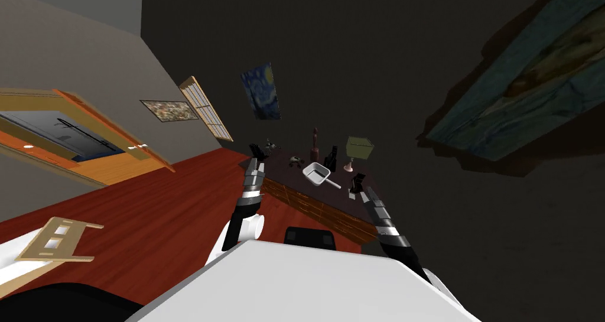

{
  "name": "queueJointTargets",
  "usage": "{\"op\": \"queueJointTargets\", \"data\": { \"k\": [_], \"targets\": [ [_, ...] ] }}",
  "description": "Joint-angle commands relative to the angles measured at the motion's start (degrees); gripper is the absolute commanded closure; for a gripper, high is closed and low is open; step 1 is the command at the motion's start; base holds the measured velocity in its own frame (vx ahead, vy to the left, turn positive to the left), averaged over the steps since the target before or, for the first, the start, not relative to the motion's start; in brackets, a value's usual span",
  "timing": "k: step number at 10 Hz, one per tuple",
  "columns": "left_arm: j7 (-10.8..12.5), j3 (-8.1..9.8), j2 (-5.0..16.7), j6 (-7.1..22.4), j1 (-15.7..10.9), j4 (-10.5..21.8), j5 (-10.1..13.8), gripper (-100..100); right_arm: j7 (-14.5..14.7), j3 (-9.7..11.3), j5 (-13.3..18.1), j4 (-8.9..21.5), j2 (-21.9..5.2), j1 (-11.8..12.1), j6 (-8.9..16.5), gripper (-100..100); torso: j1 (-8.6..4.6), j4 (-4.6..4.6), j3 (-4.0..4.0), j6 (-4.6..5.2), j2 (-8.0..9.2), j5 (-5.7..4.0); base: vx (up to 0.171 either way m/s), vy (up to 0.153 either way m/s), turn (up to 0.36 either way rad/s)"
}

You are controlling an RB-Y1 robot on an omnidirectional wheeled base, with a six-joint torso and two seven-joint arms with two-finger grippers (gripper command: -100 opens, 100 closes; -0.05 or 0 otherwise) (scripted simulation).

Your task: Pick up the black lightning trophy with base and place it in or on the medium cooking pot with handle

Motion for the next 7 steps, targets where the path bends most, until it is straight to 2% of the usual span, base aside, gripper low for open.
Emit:
{"op": "queueJointTargets", "data": {
  "k": [1,2,3,5,6,7],
  "targets": [
    [0.00,0.00,0.00,0.00,0.00,0.00,0.00,0,-0.15,-0.28,-0.42,2.86,-2.41,1.32,1.02,-100,0.00,0.00,0.00,0.00,0.00,0.00,0.006,0.101,0.424],
    [0.00,0.00,0.00,0.00,0.00,0.00,0.00,0,-0.15,-0.28,-0.42,4.72,-2.41,1.32,1.02,-100,0.10,0.01,0.00,-0.01,0.01,0.03,0.016,0.066,0.111],
    [0.00,0.01,0.00,0.00,0.01,0.00,0.00,0,-0.12,-0.36,-0.64,6.04,-3.90,2.28,1.05,-100,0.03,0.00,0.00,0.05,0.00,0.02,0.024,0.077,0.221],
    [0.00,0.01,0.00,0.00,0.01,0.00,0.00,0,-0.12,-0.36,-0.64,8.28,-3.90,2.28,1.05,-100,0.02,0.00,0.00,0.05,-0.01,0.01,0.013,0.043,0.063],
    [0.00,0.01,0.00,0.00,0.01,0.00,0.00,0,-0.09,-0.43,-0.87,10.68,-5.40,3.25,1.09,-100,-0.10,0.01,0.02,0.06,0.03,-0.01,0.018,0.056,0.270],
    [0.00,0.00,0.00,0.00,0.00,0.00,0.00,0,-0.09,-0.43,-0.87,10.83,-5.40,3.25,1.09,-100,-0.03,0.01,0.02,0.01,0.02,0.01,0.019,0.047,0.152]
  ]
}}
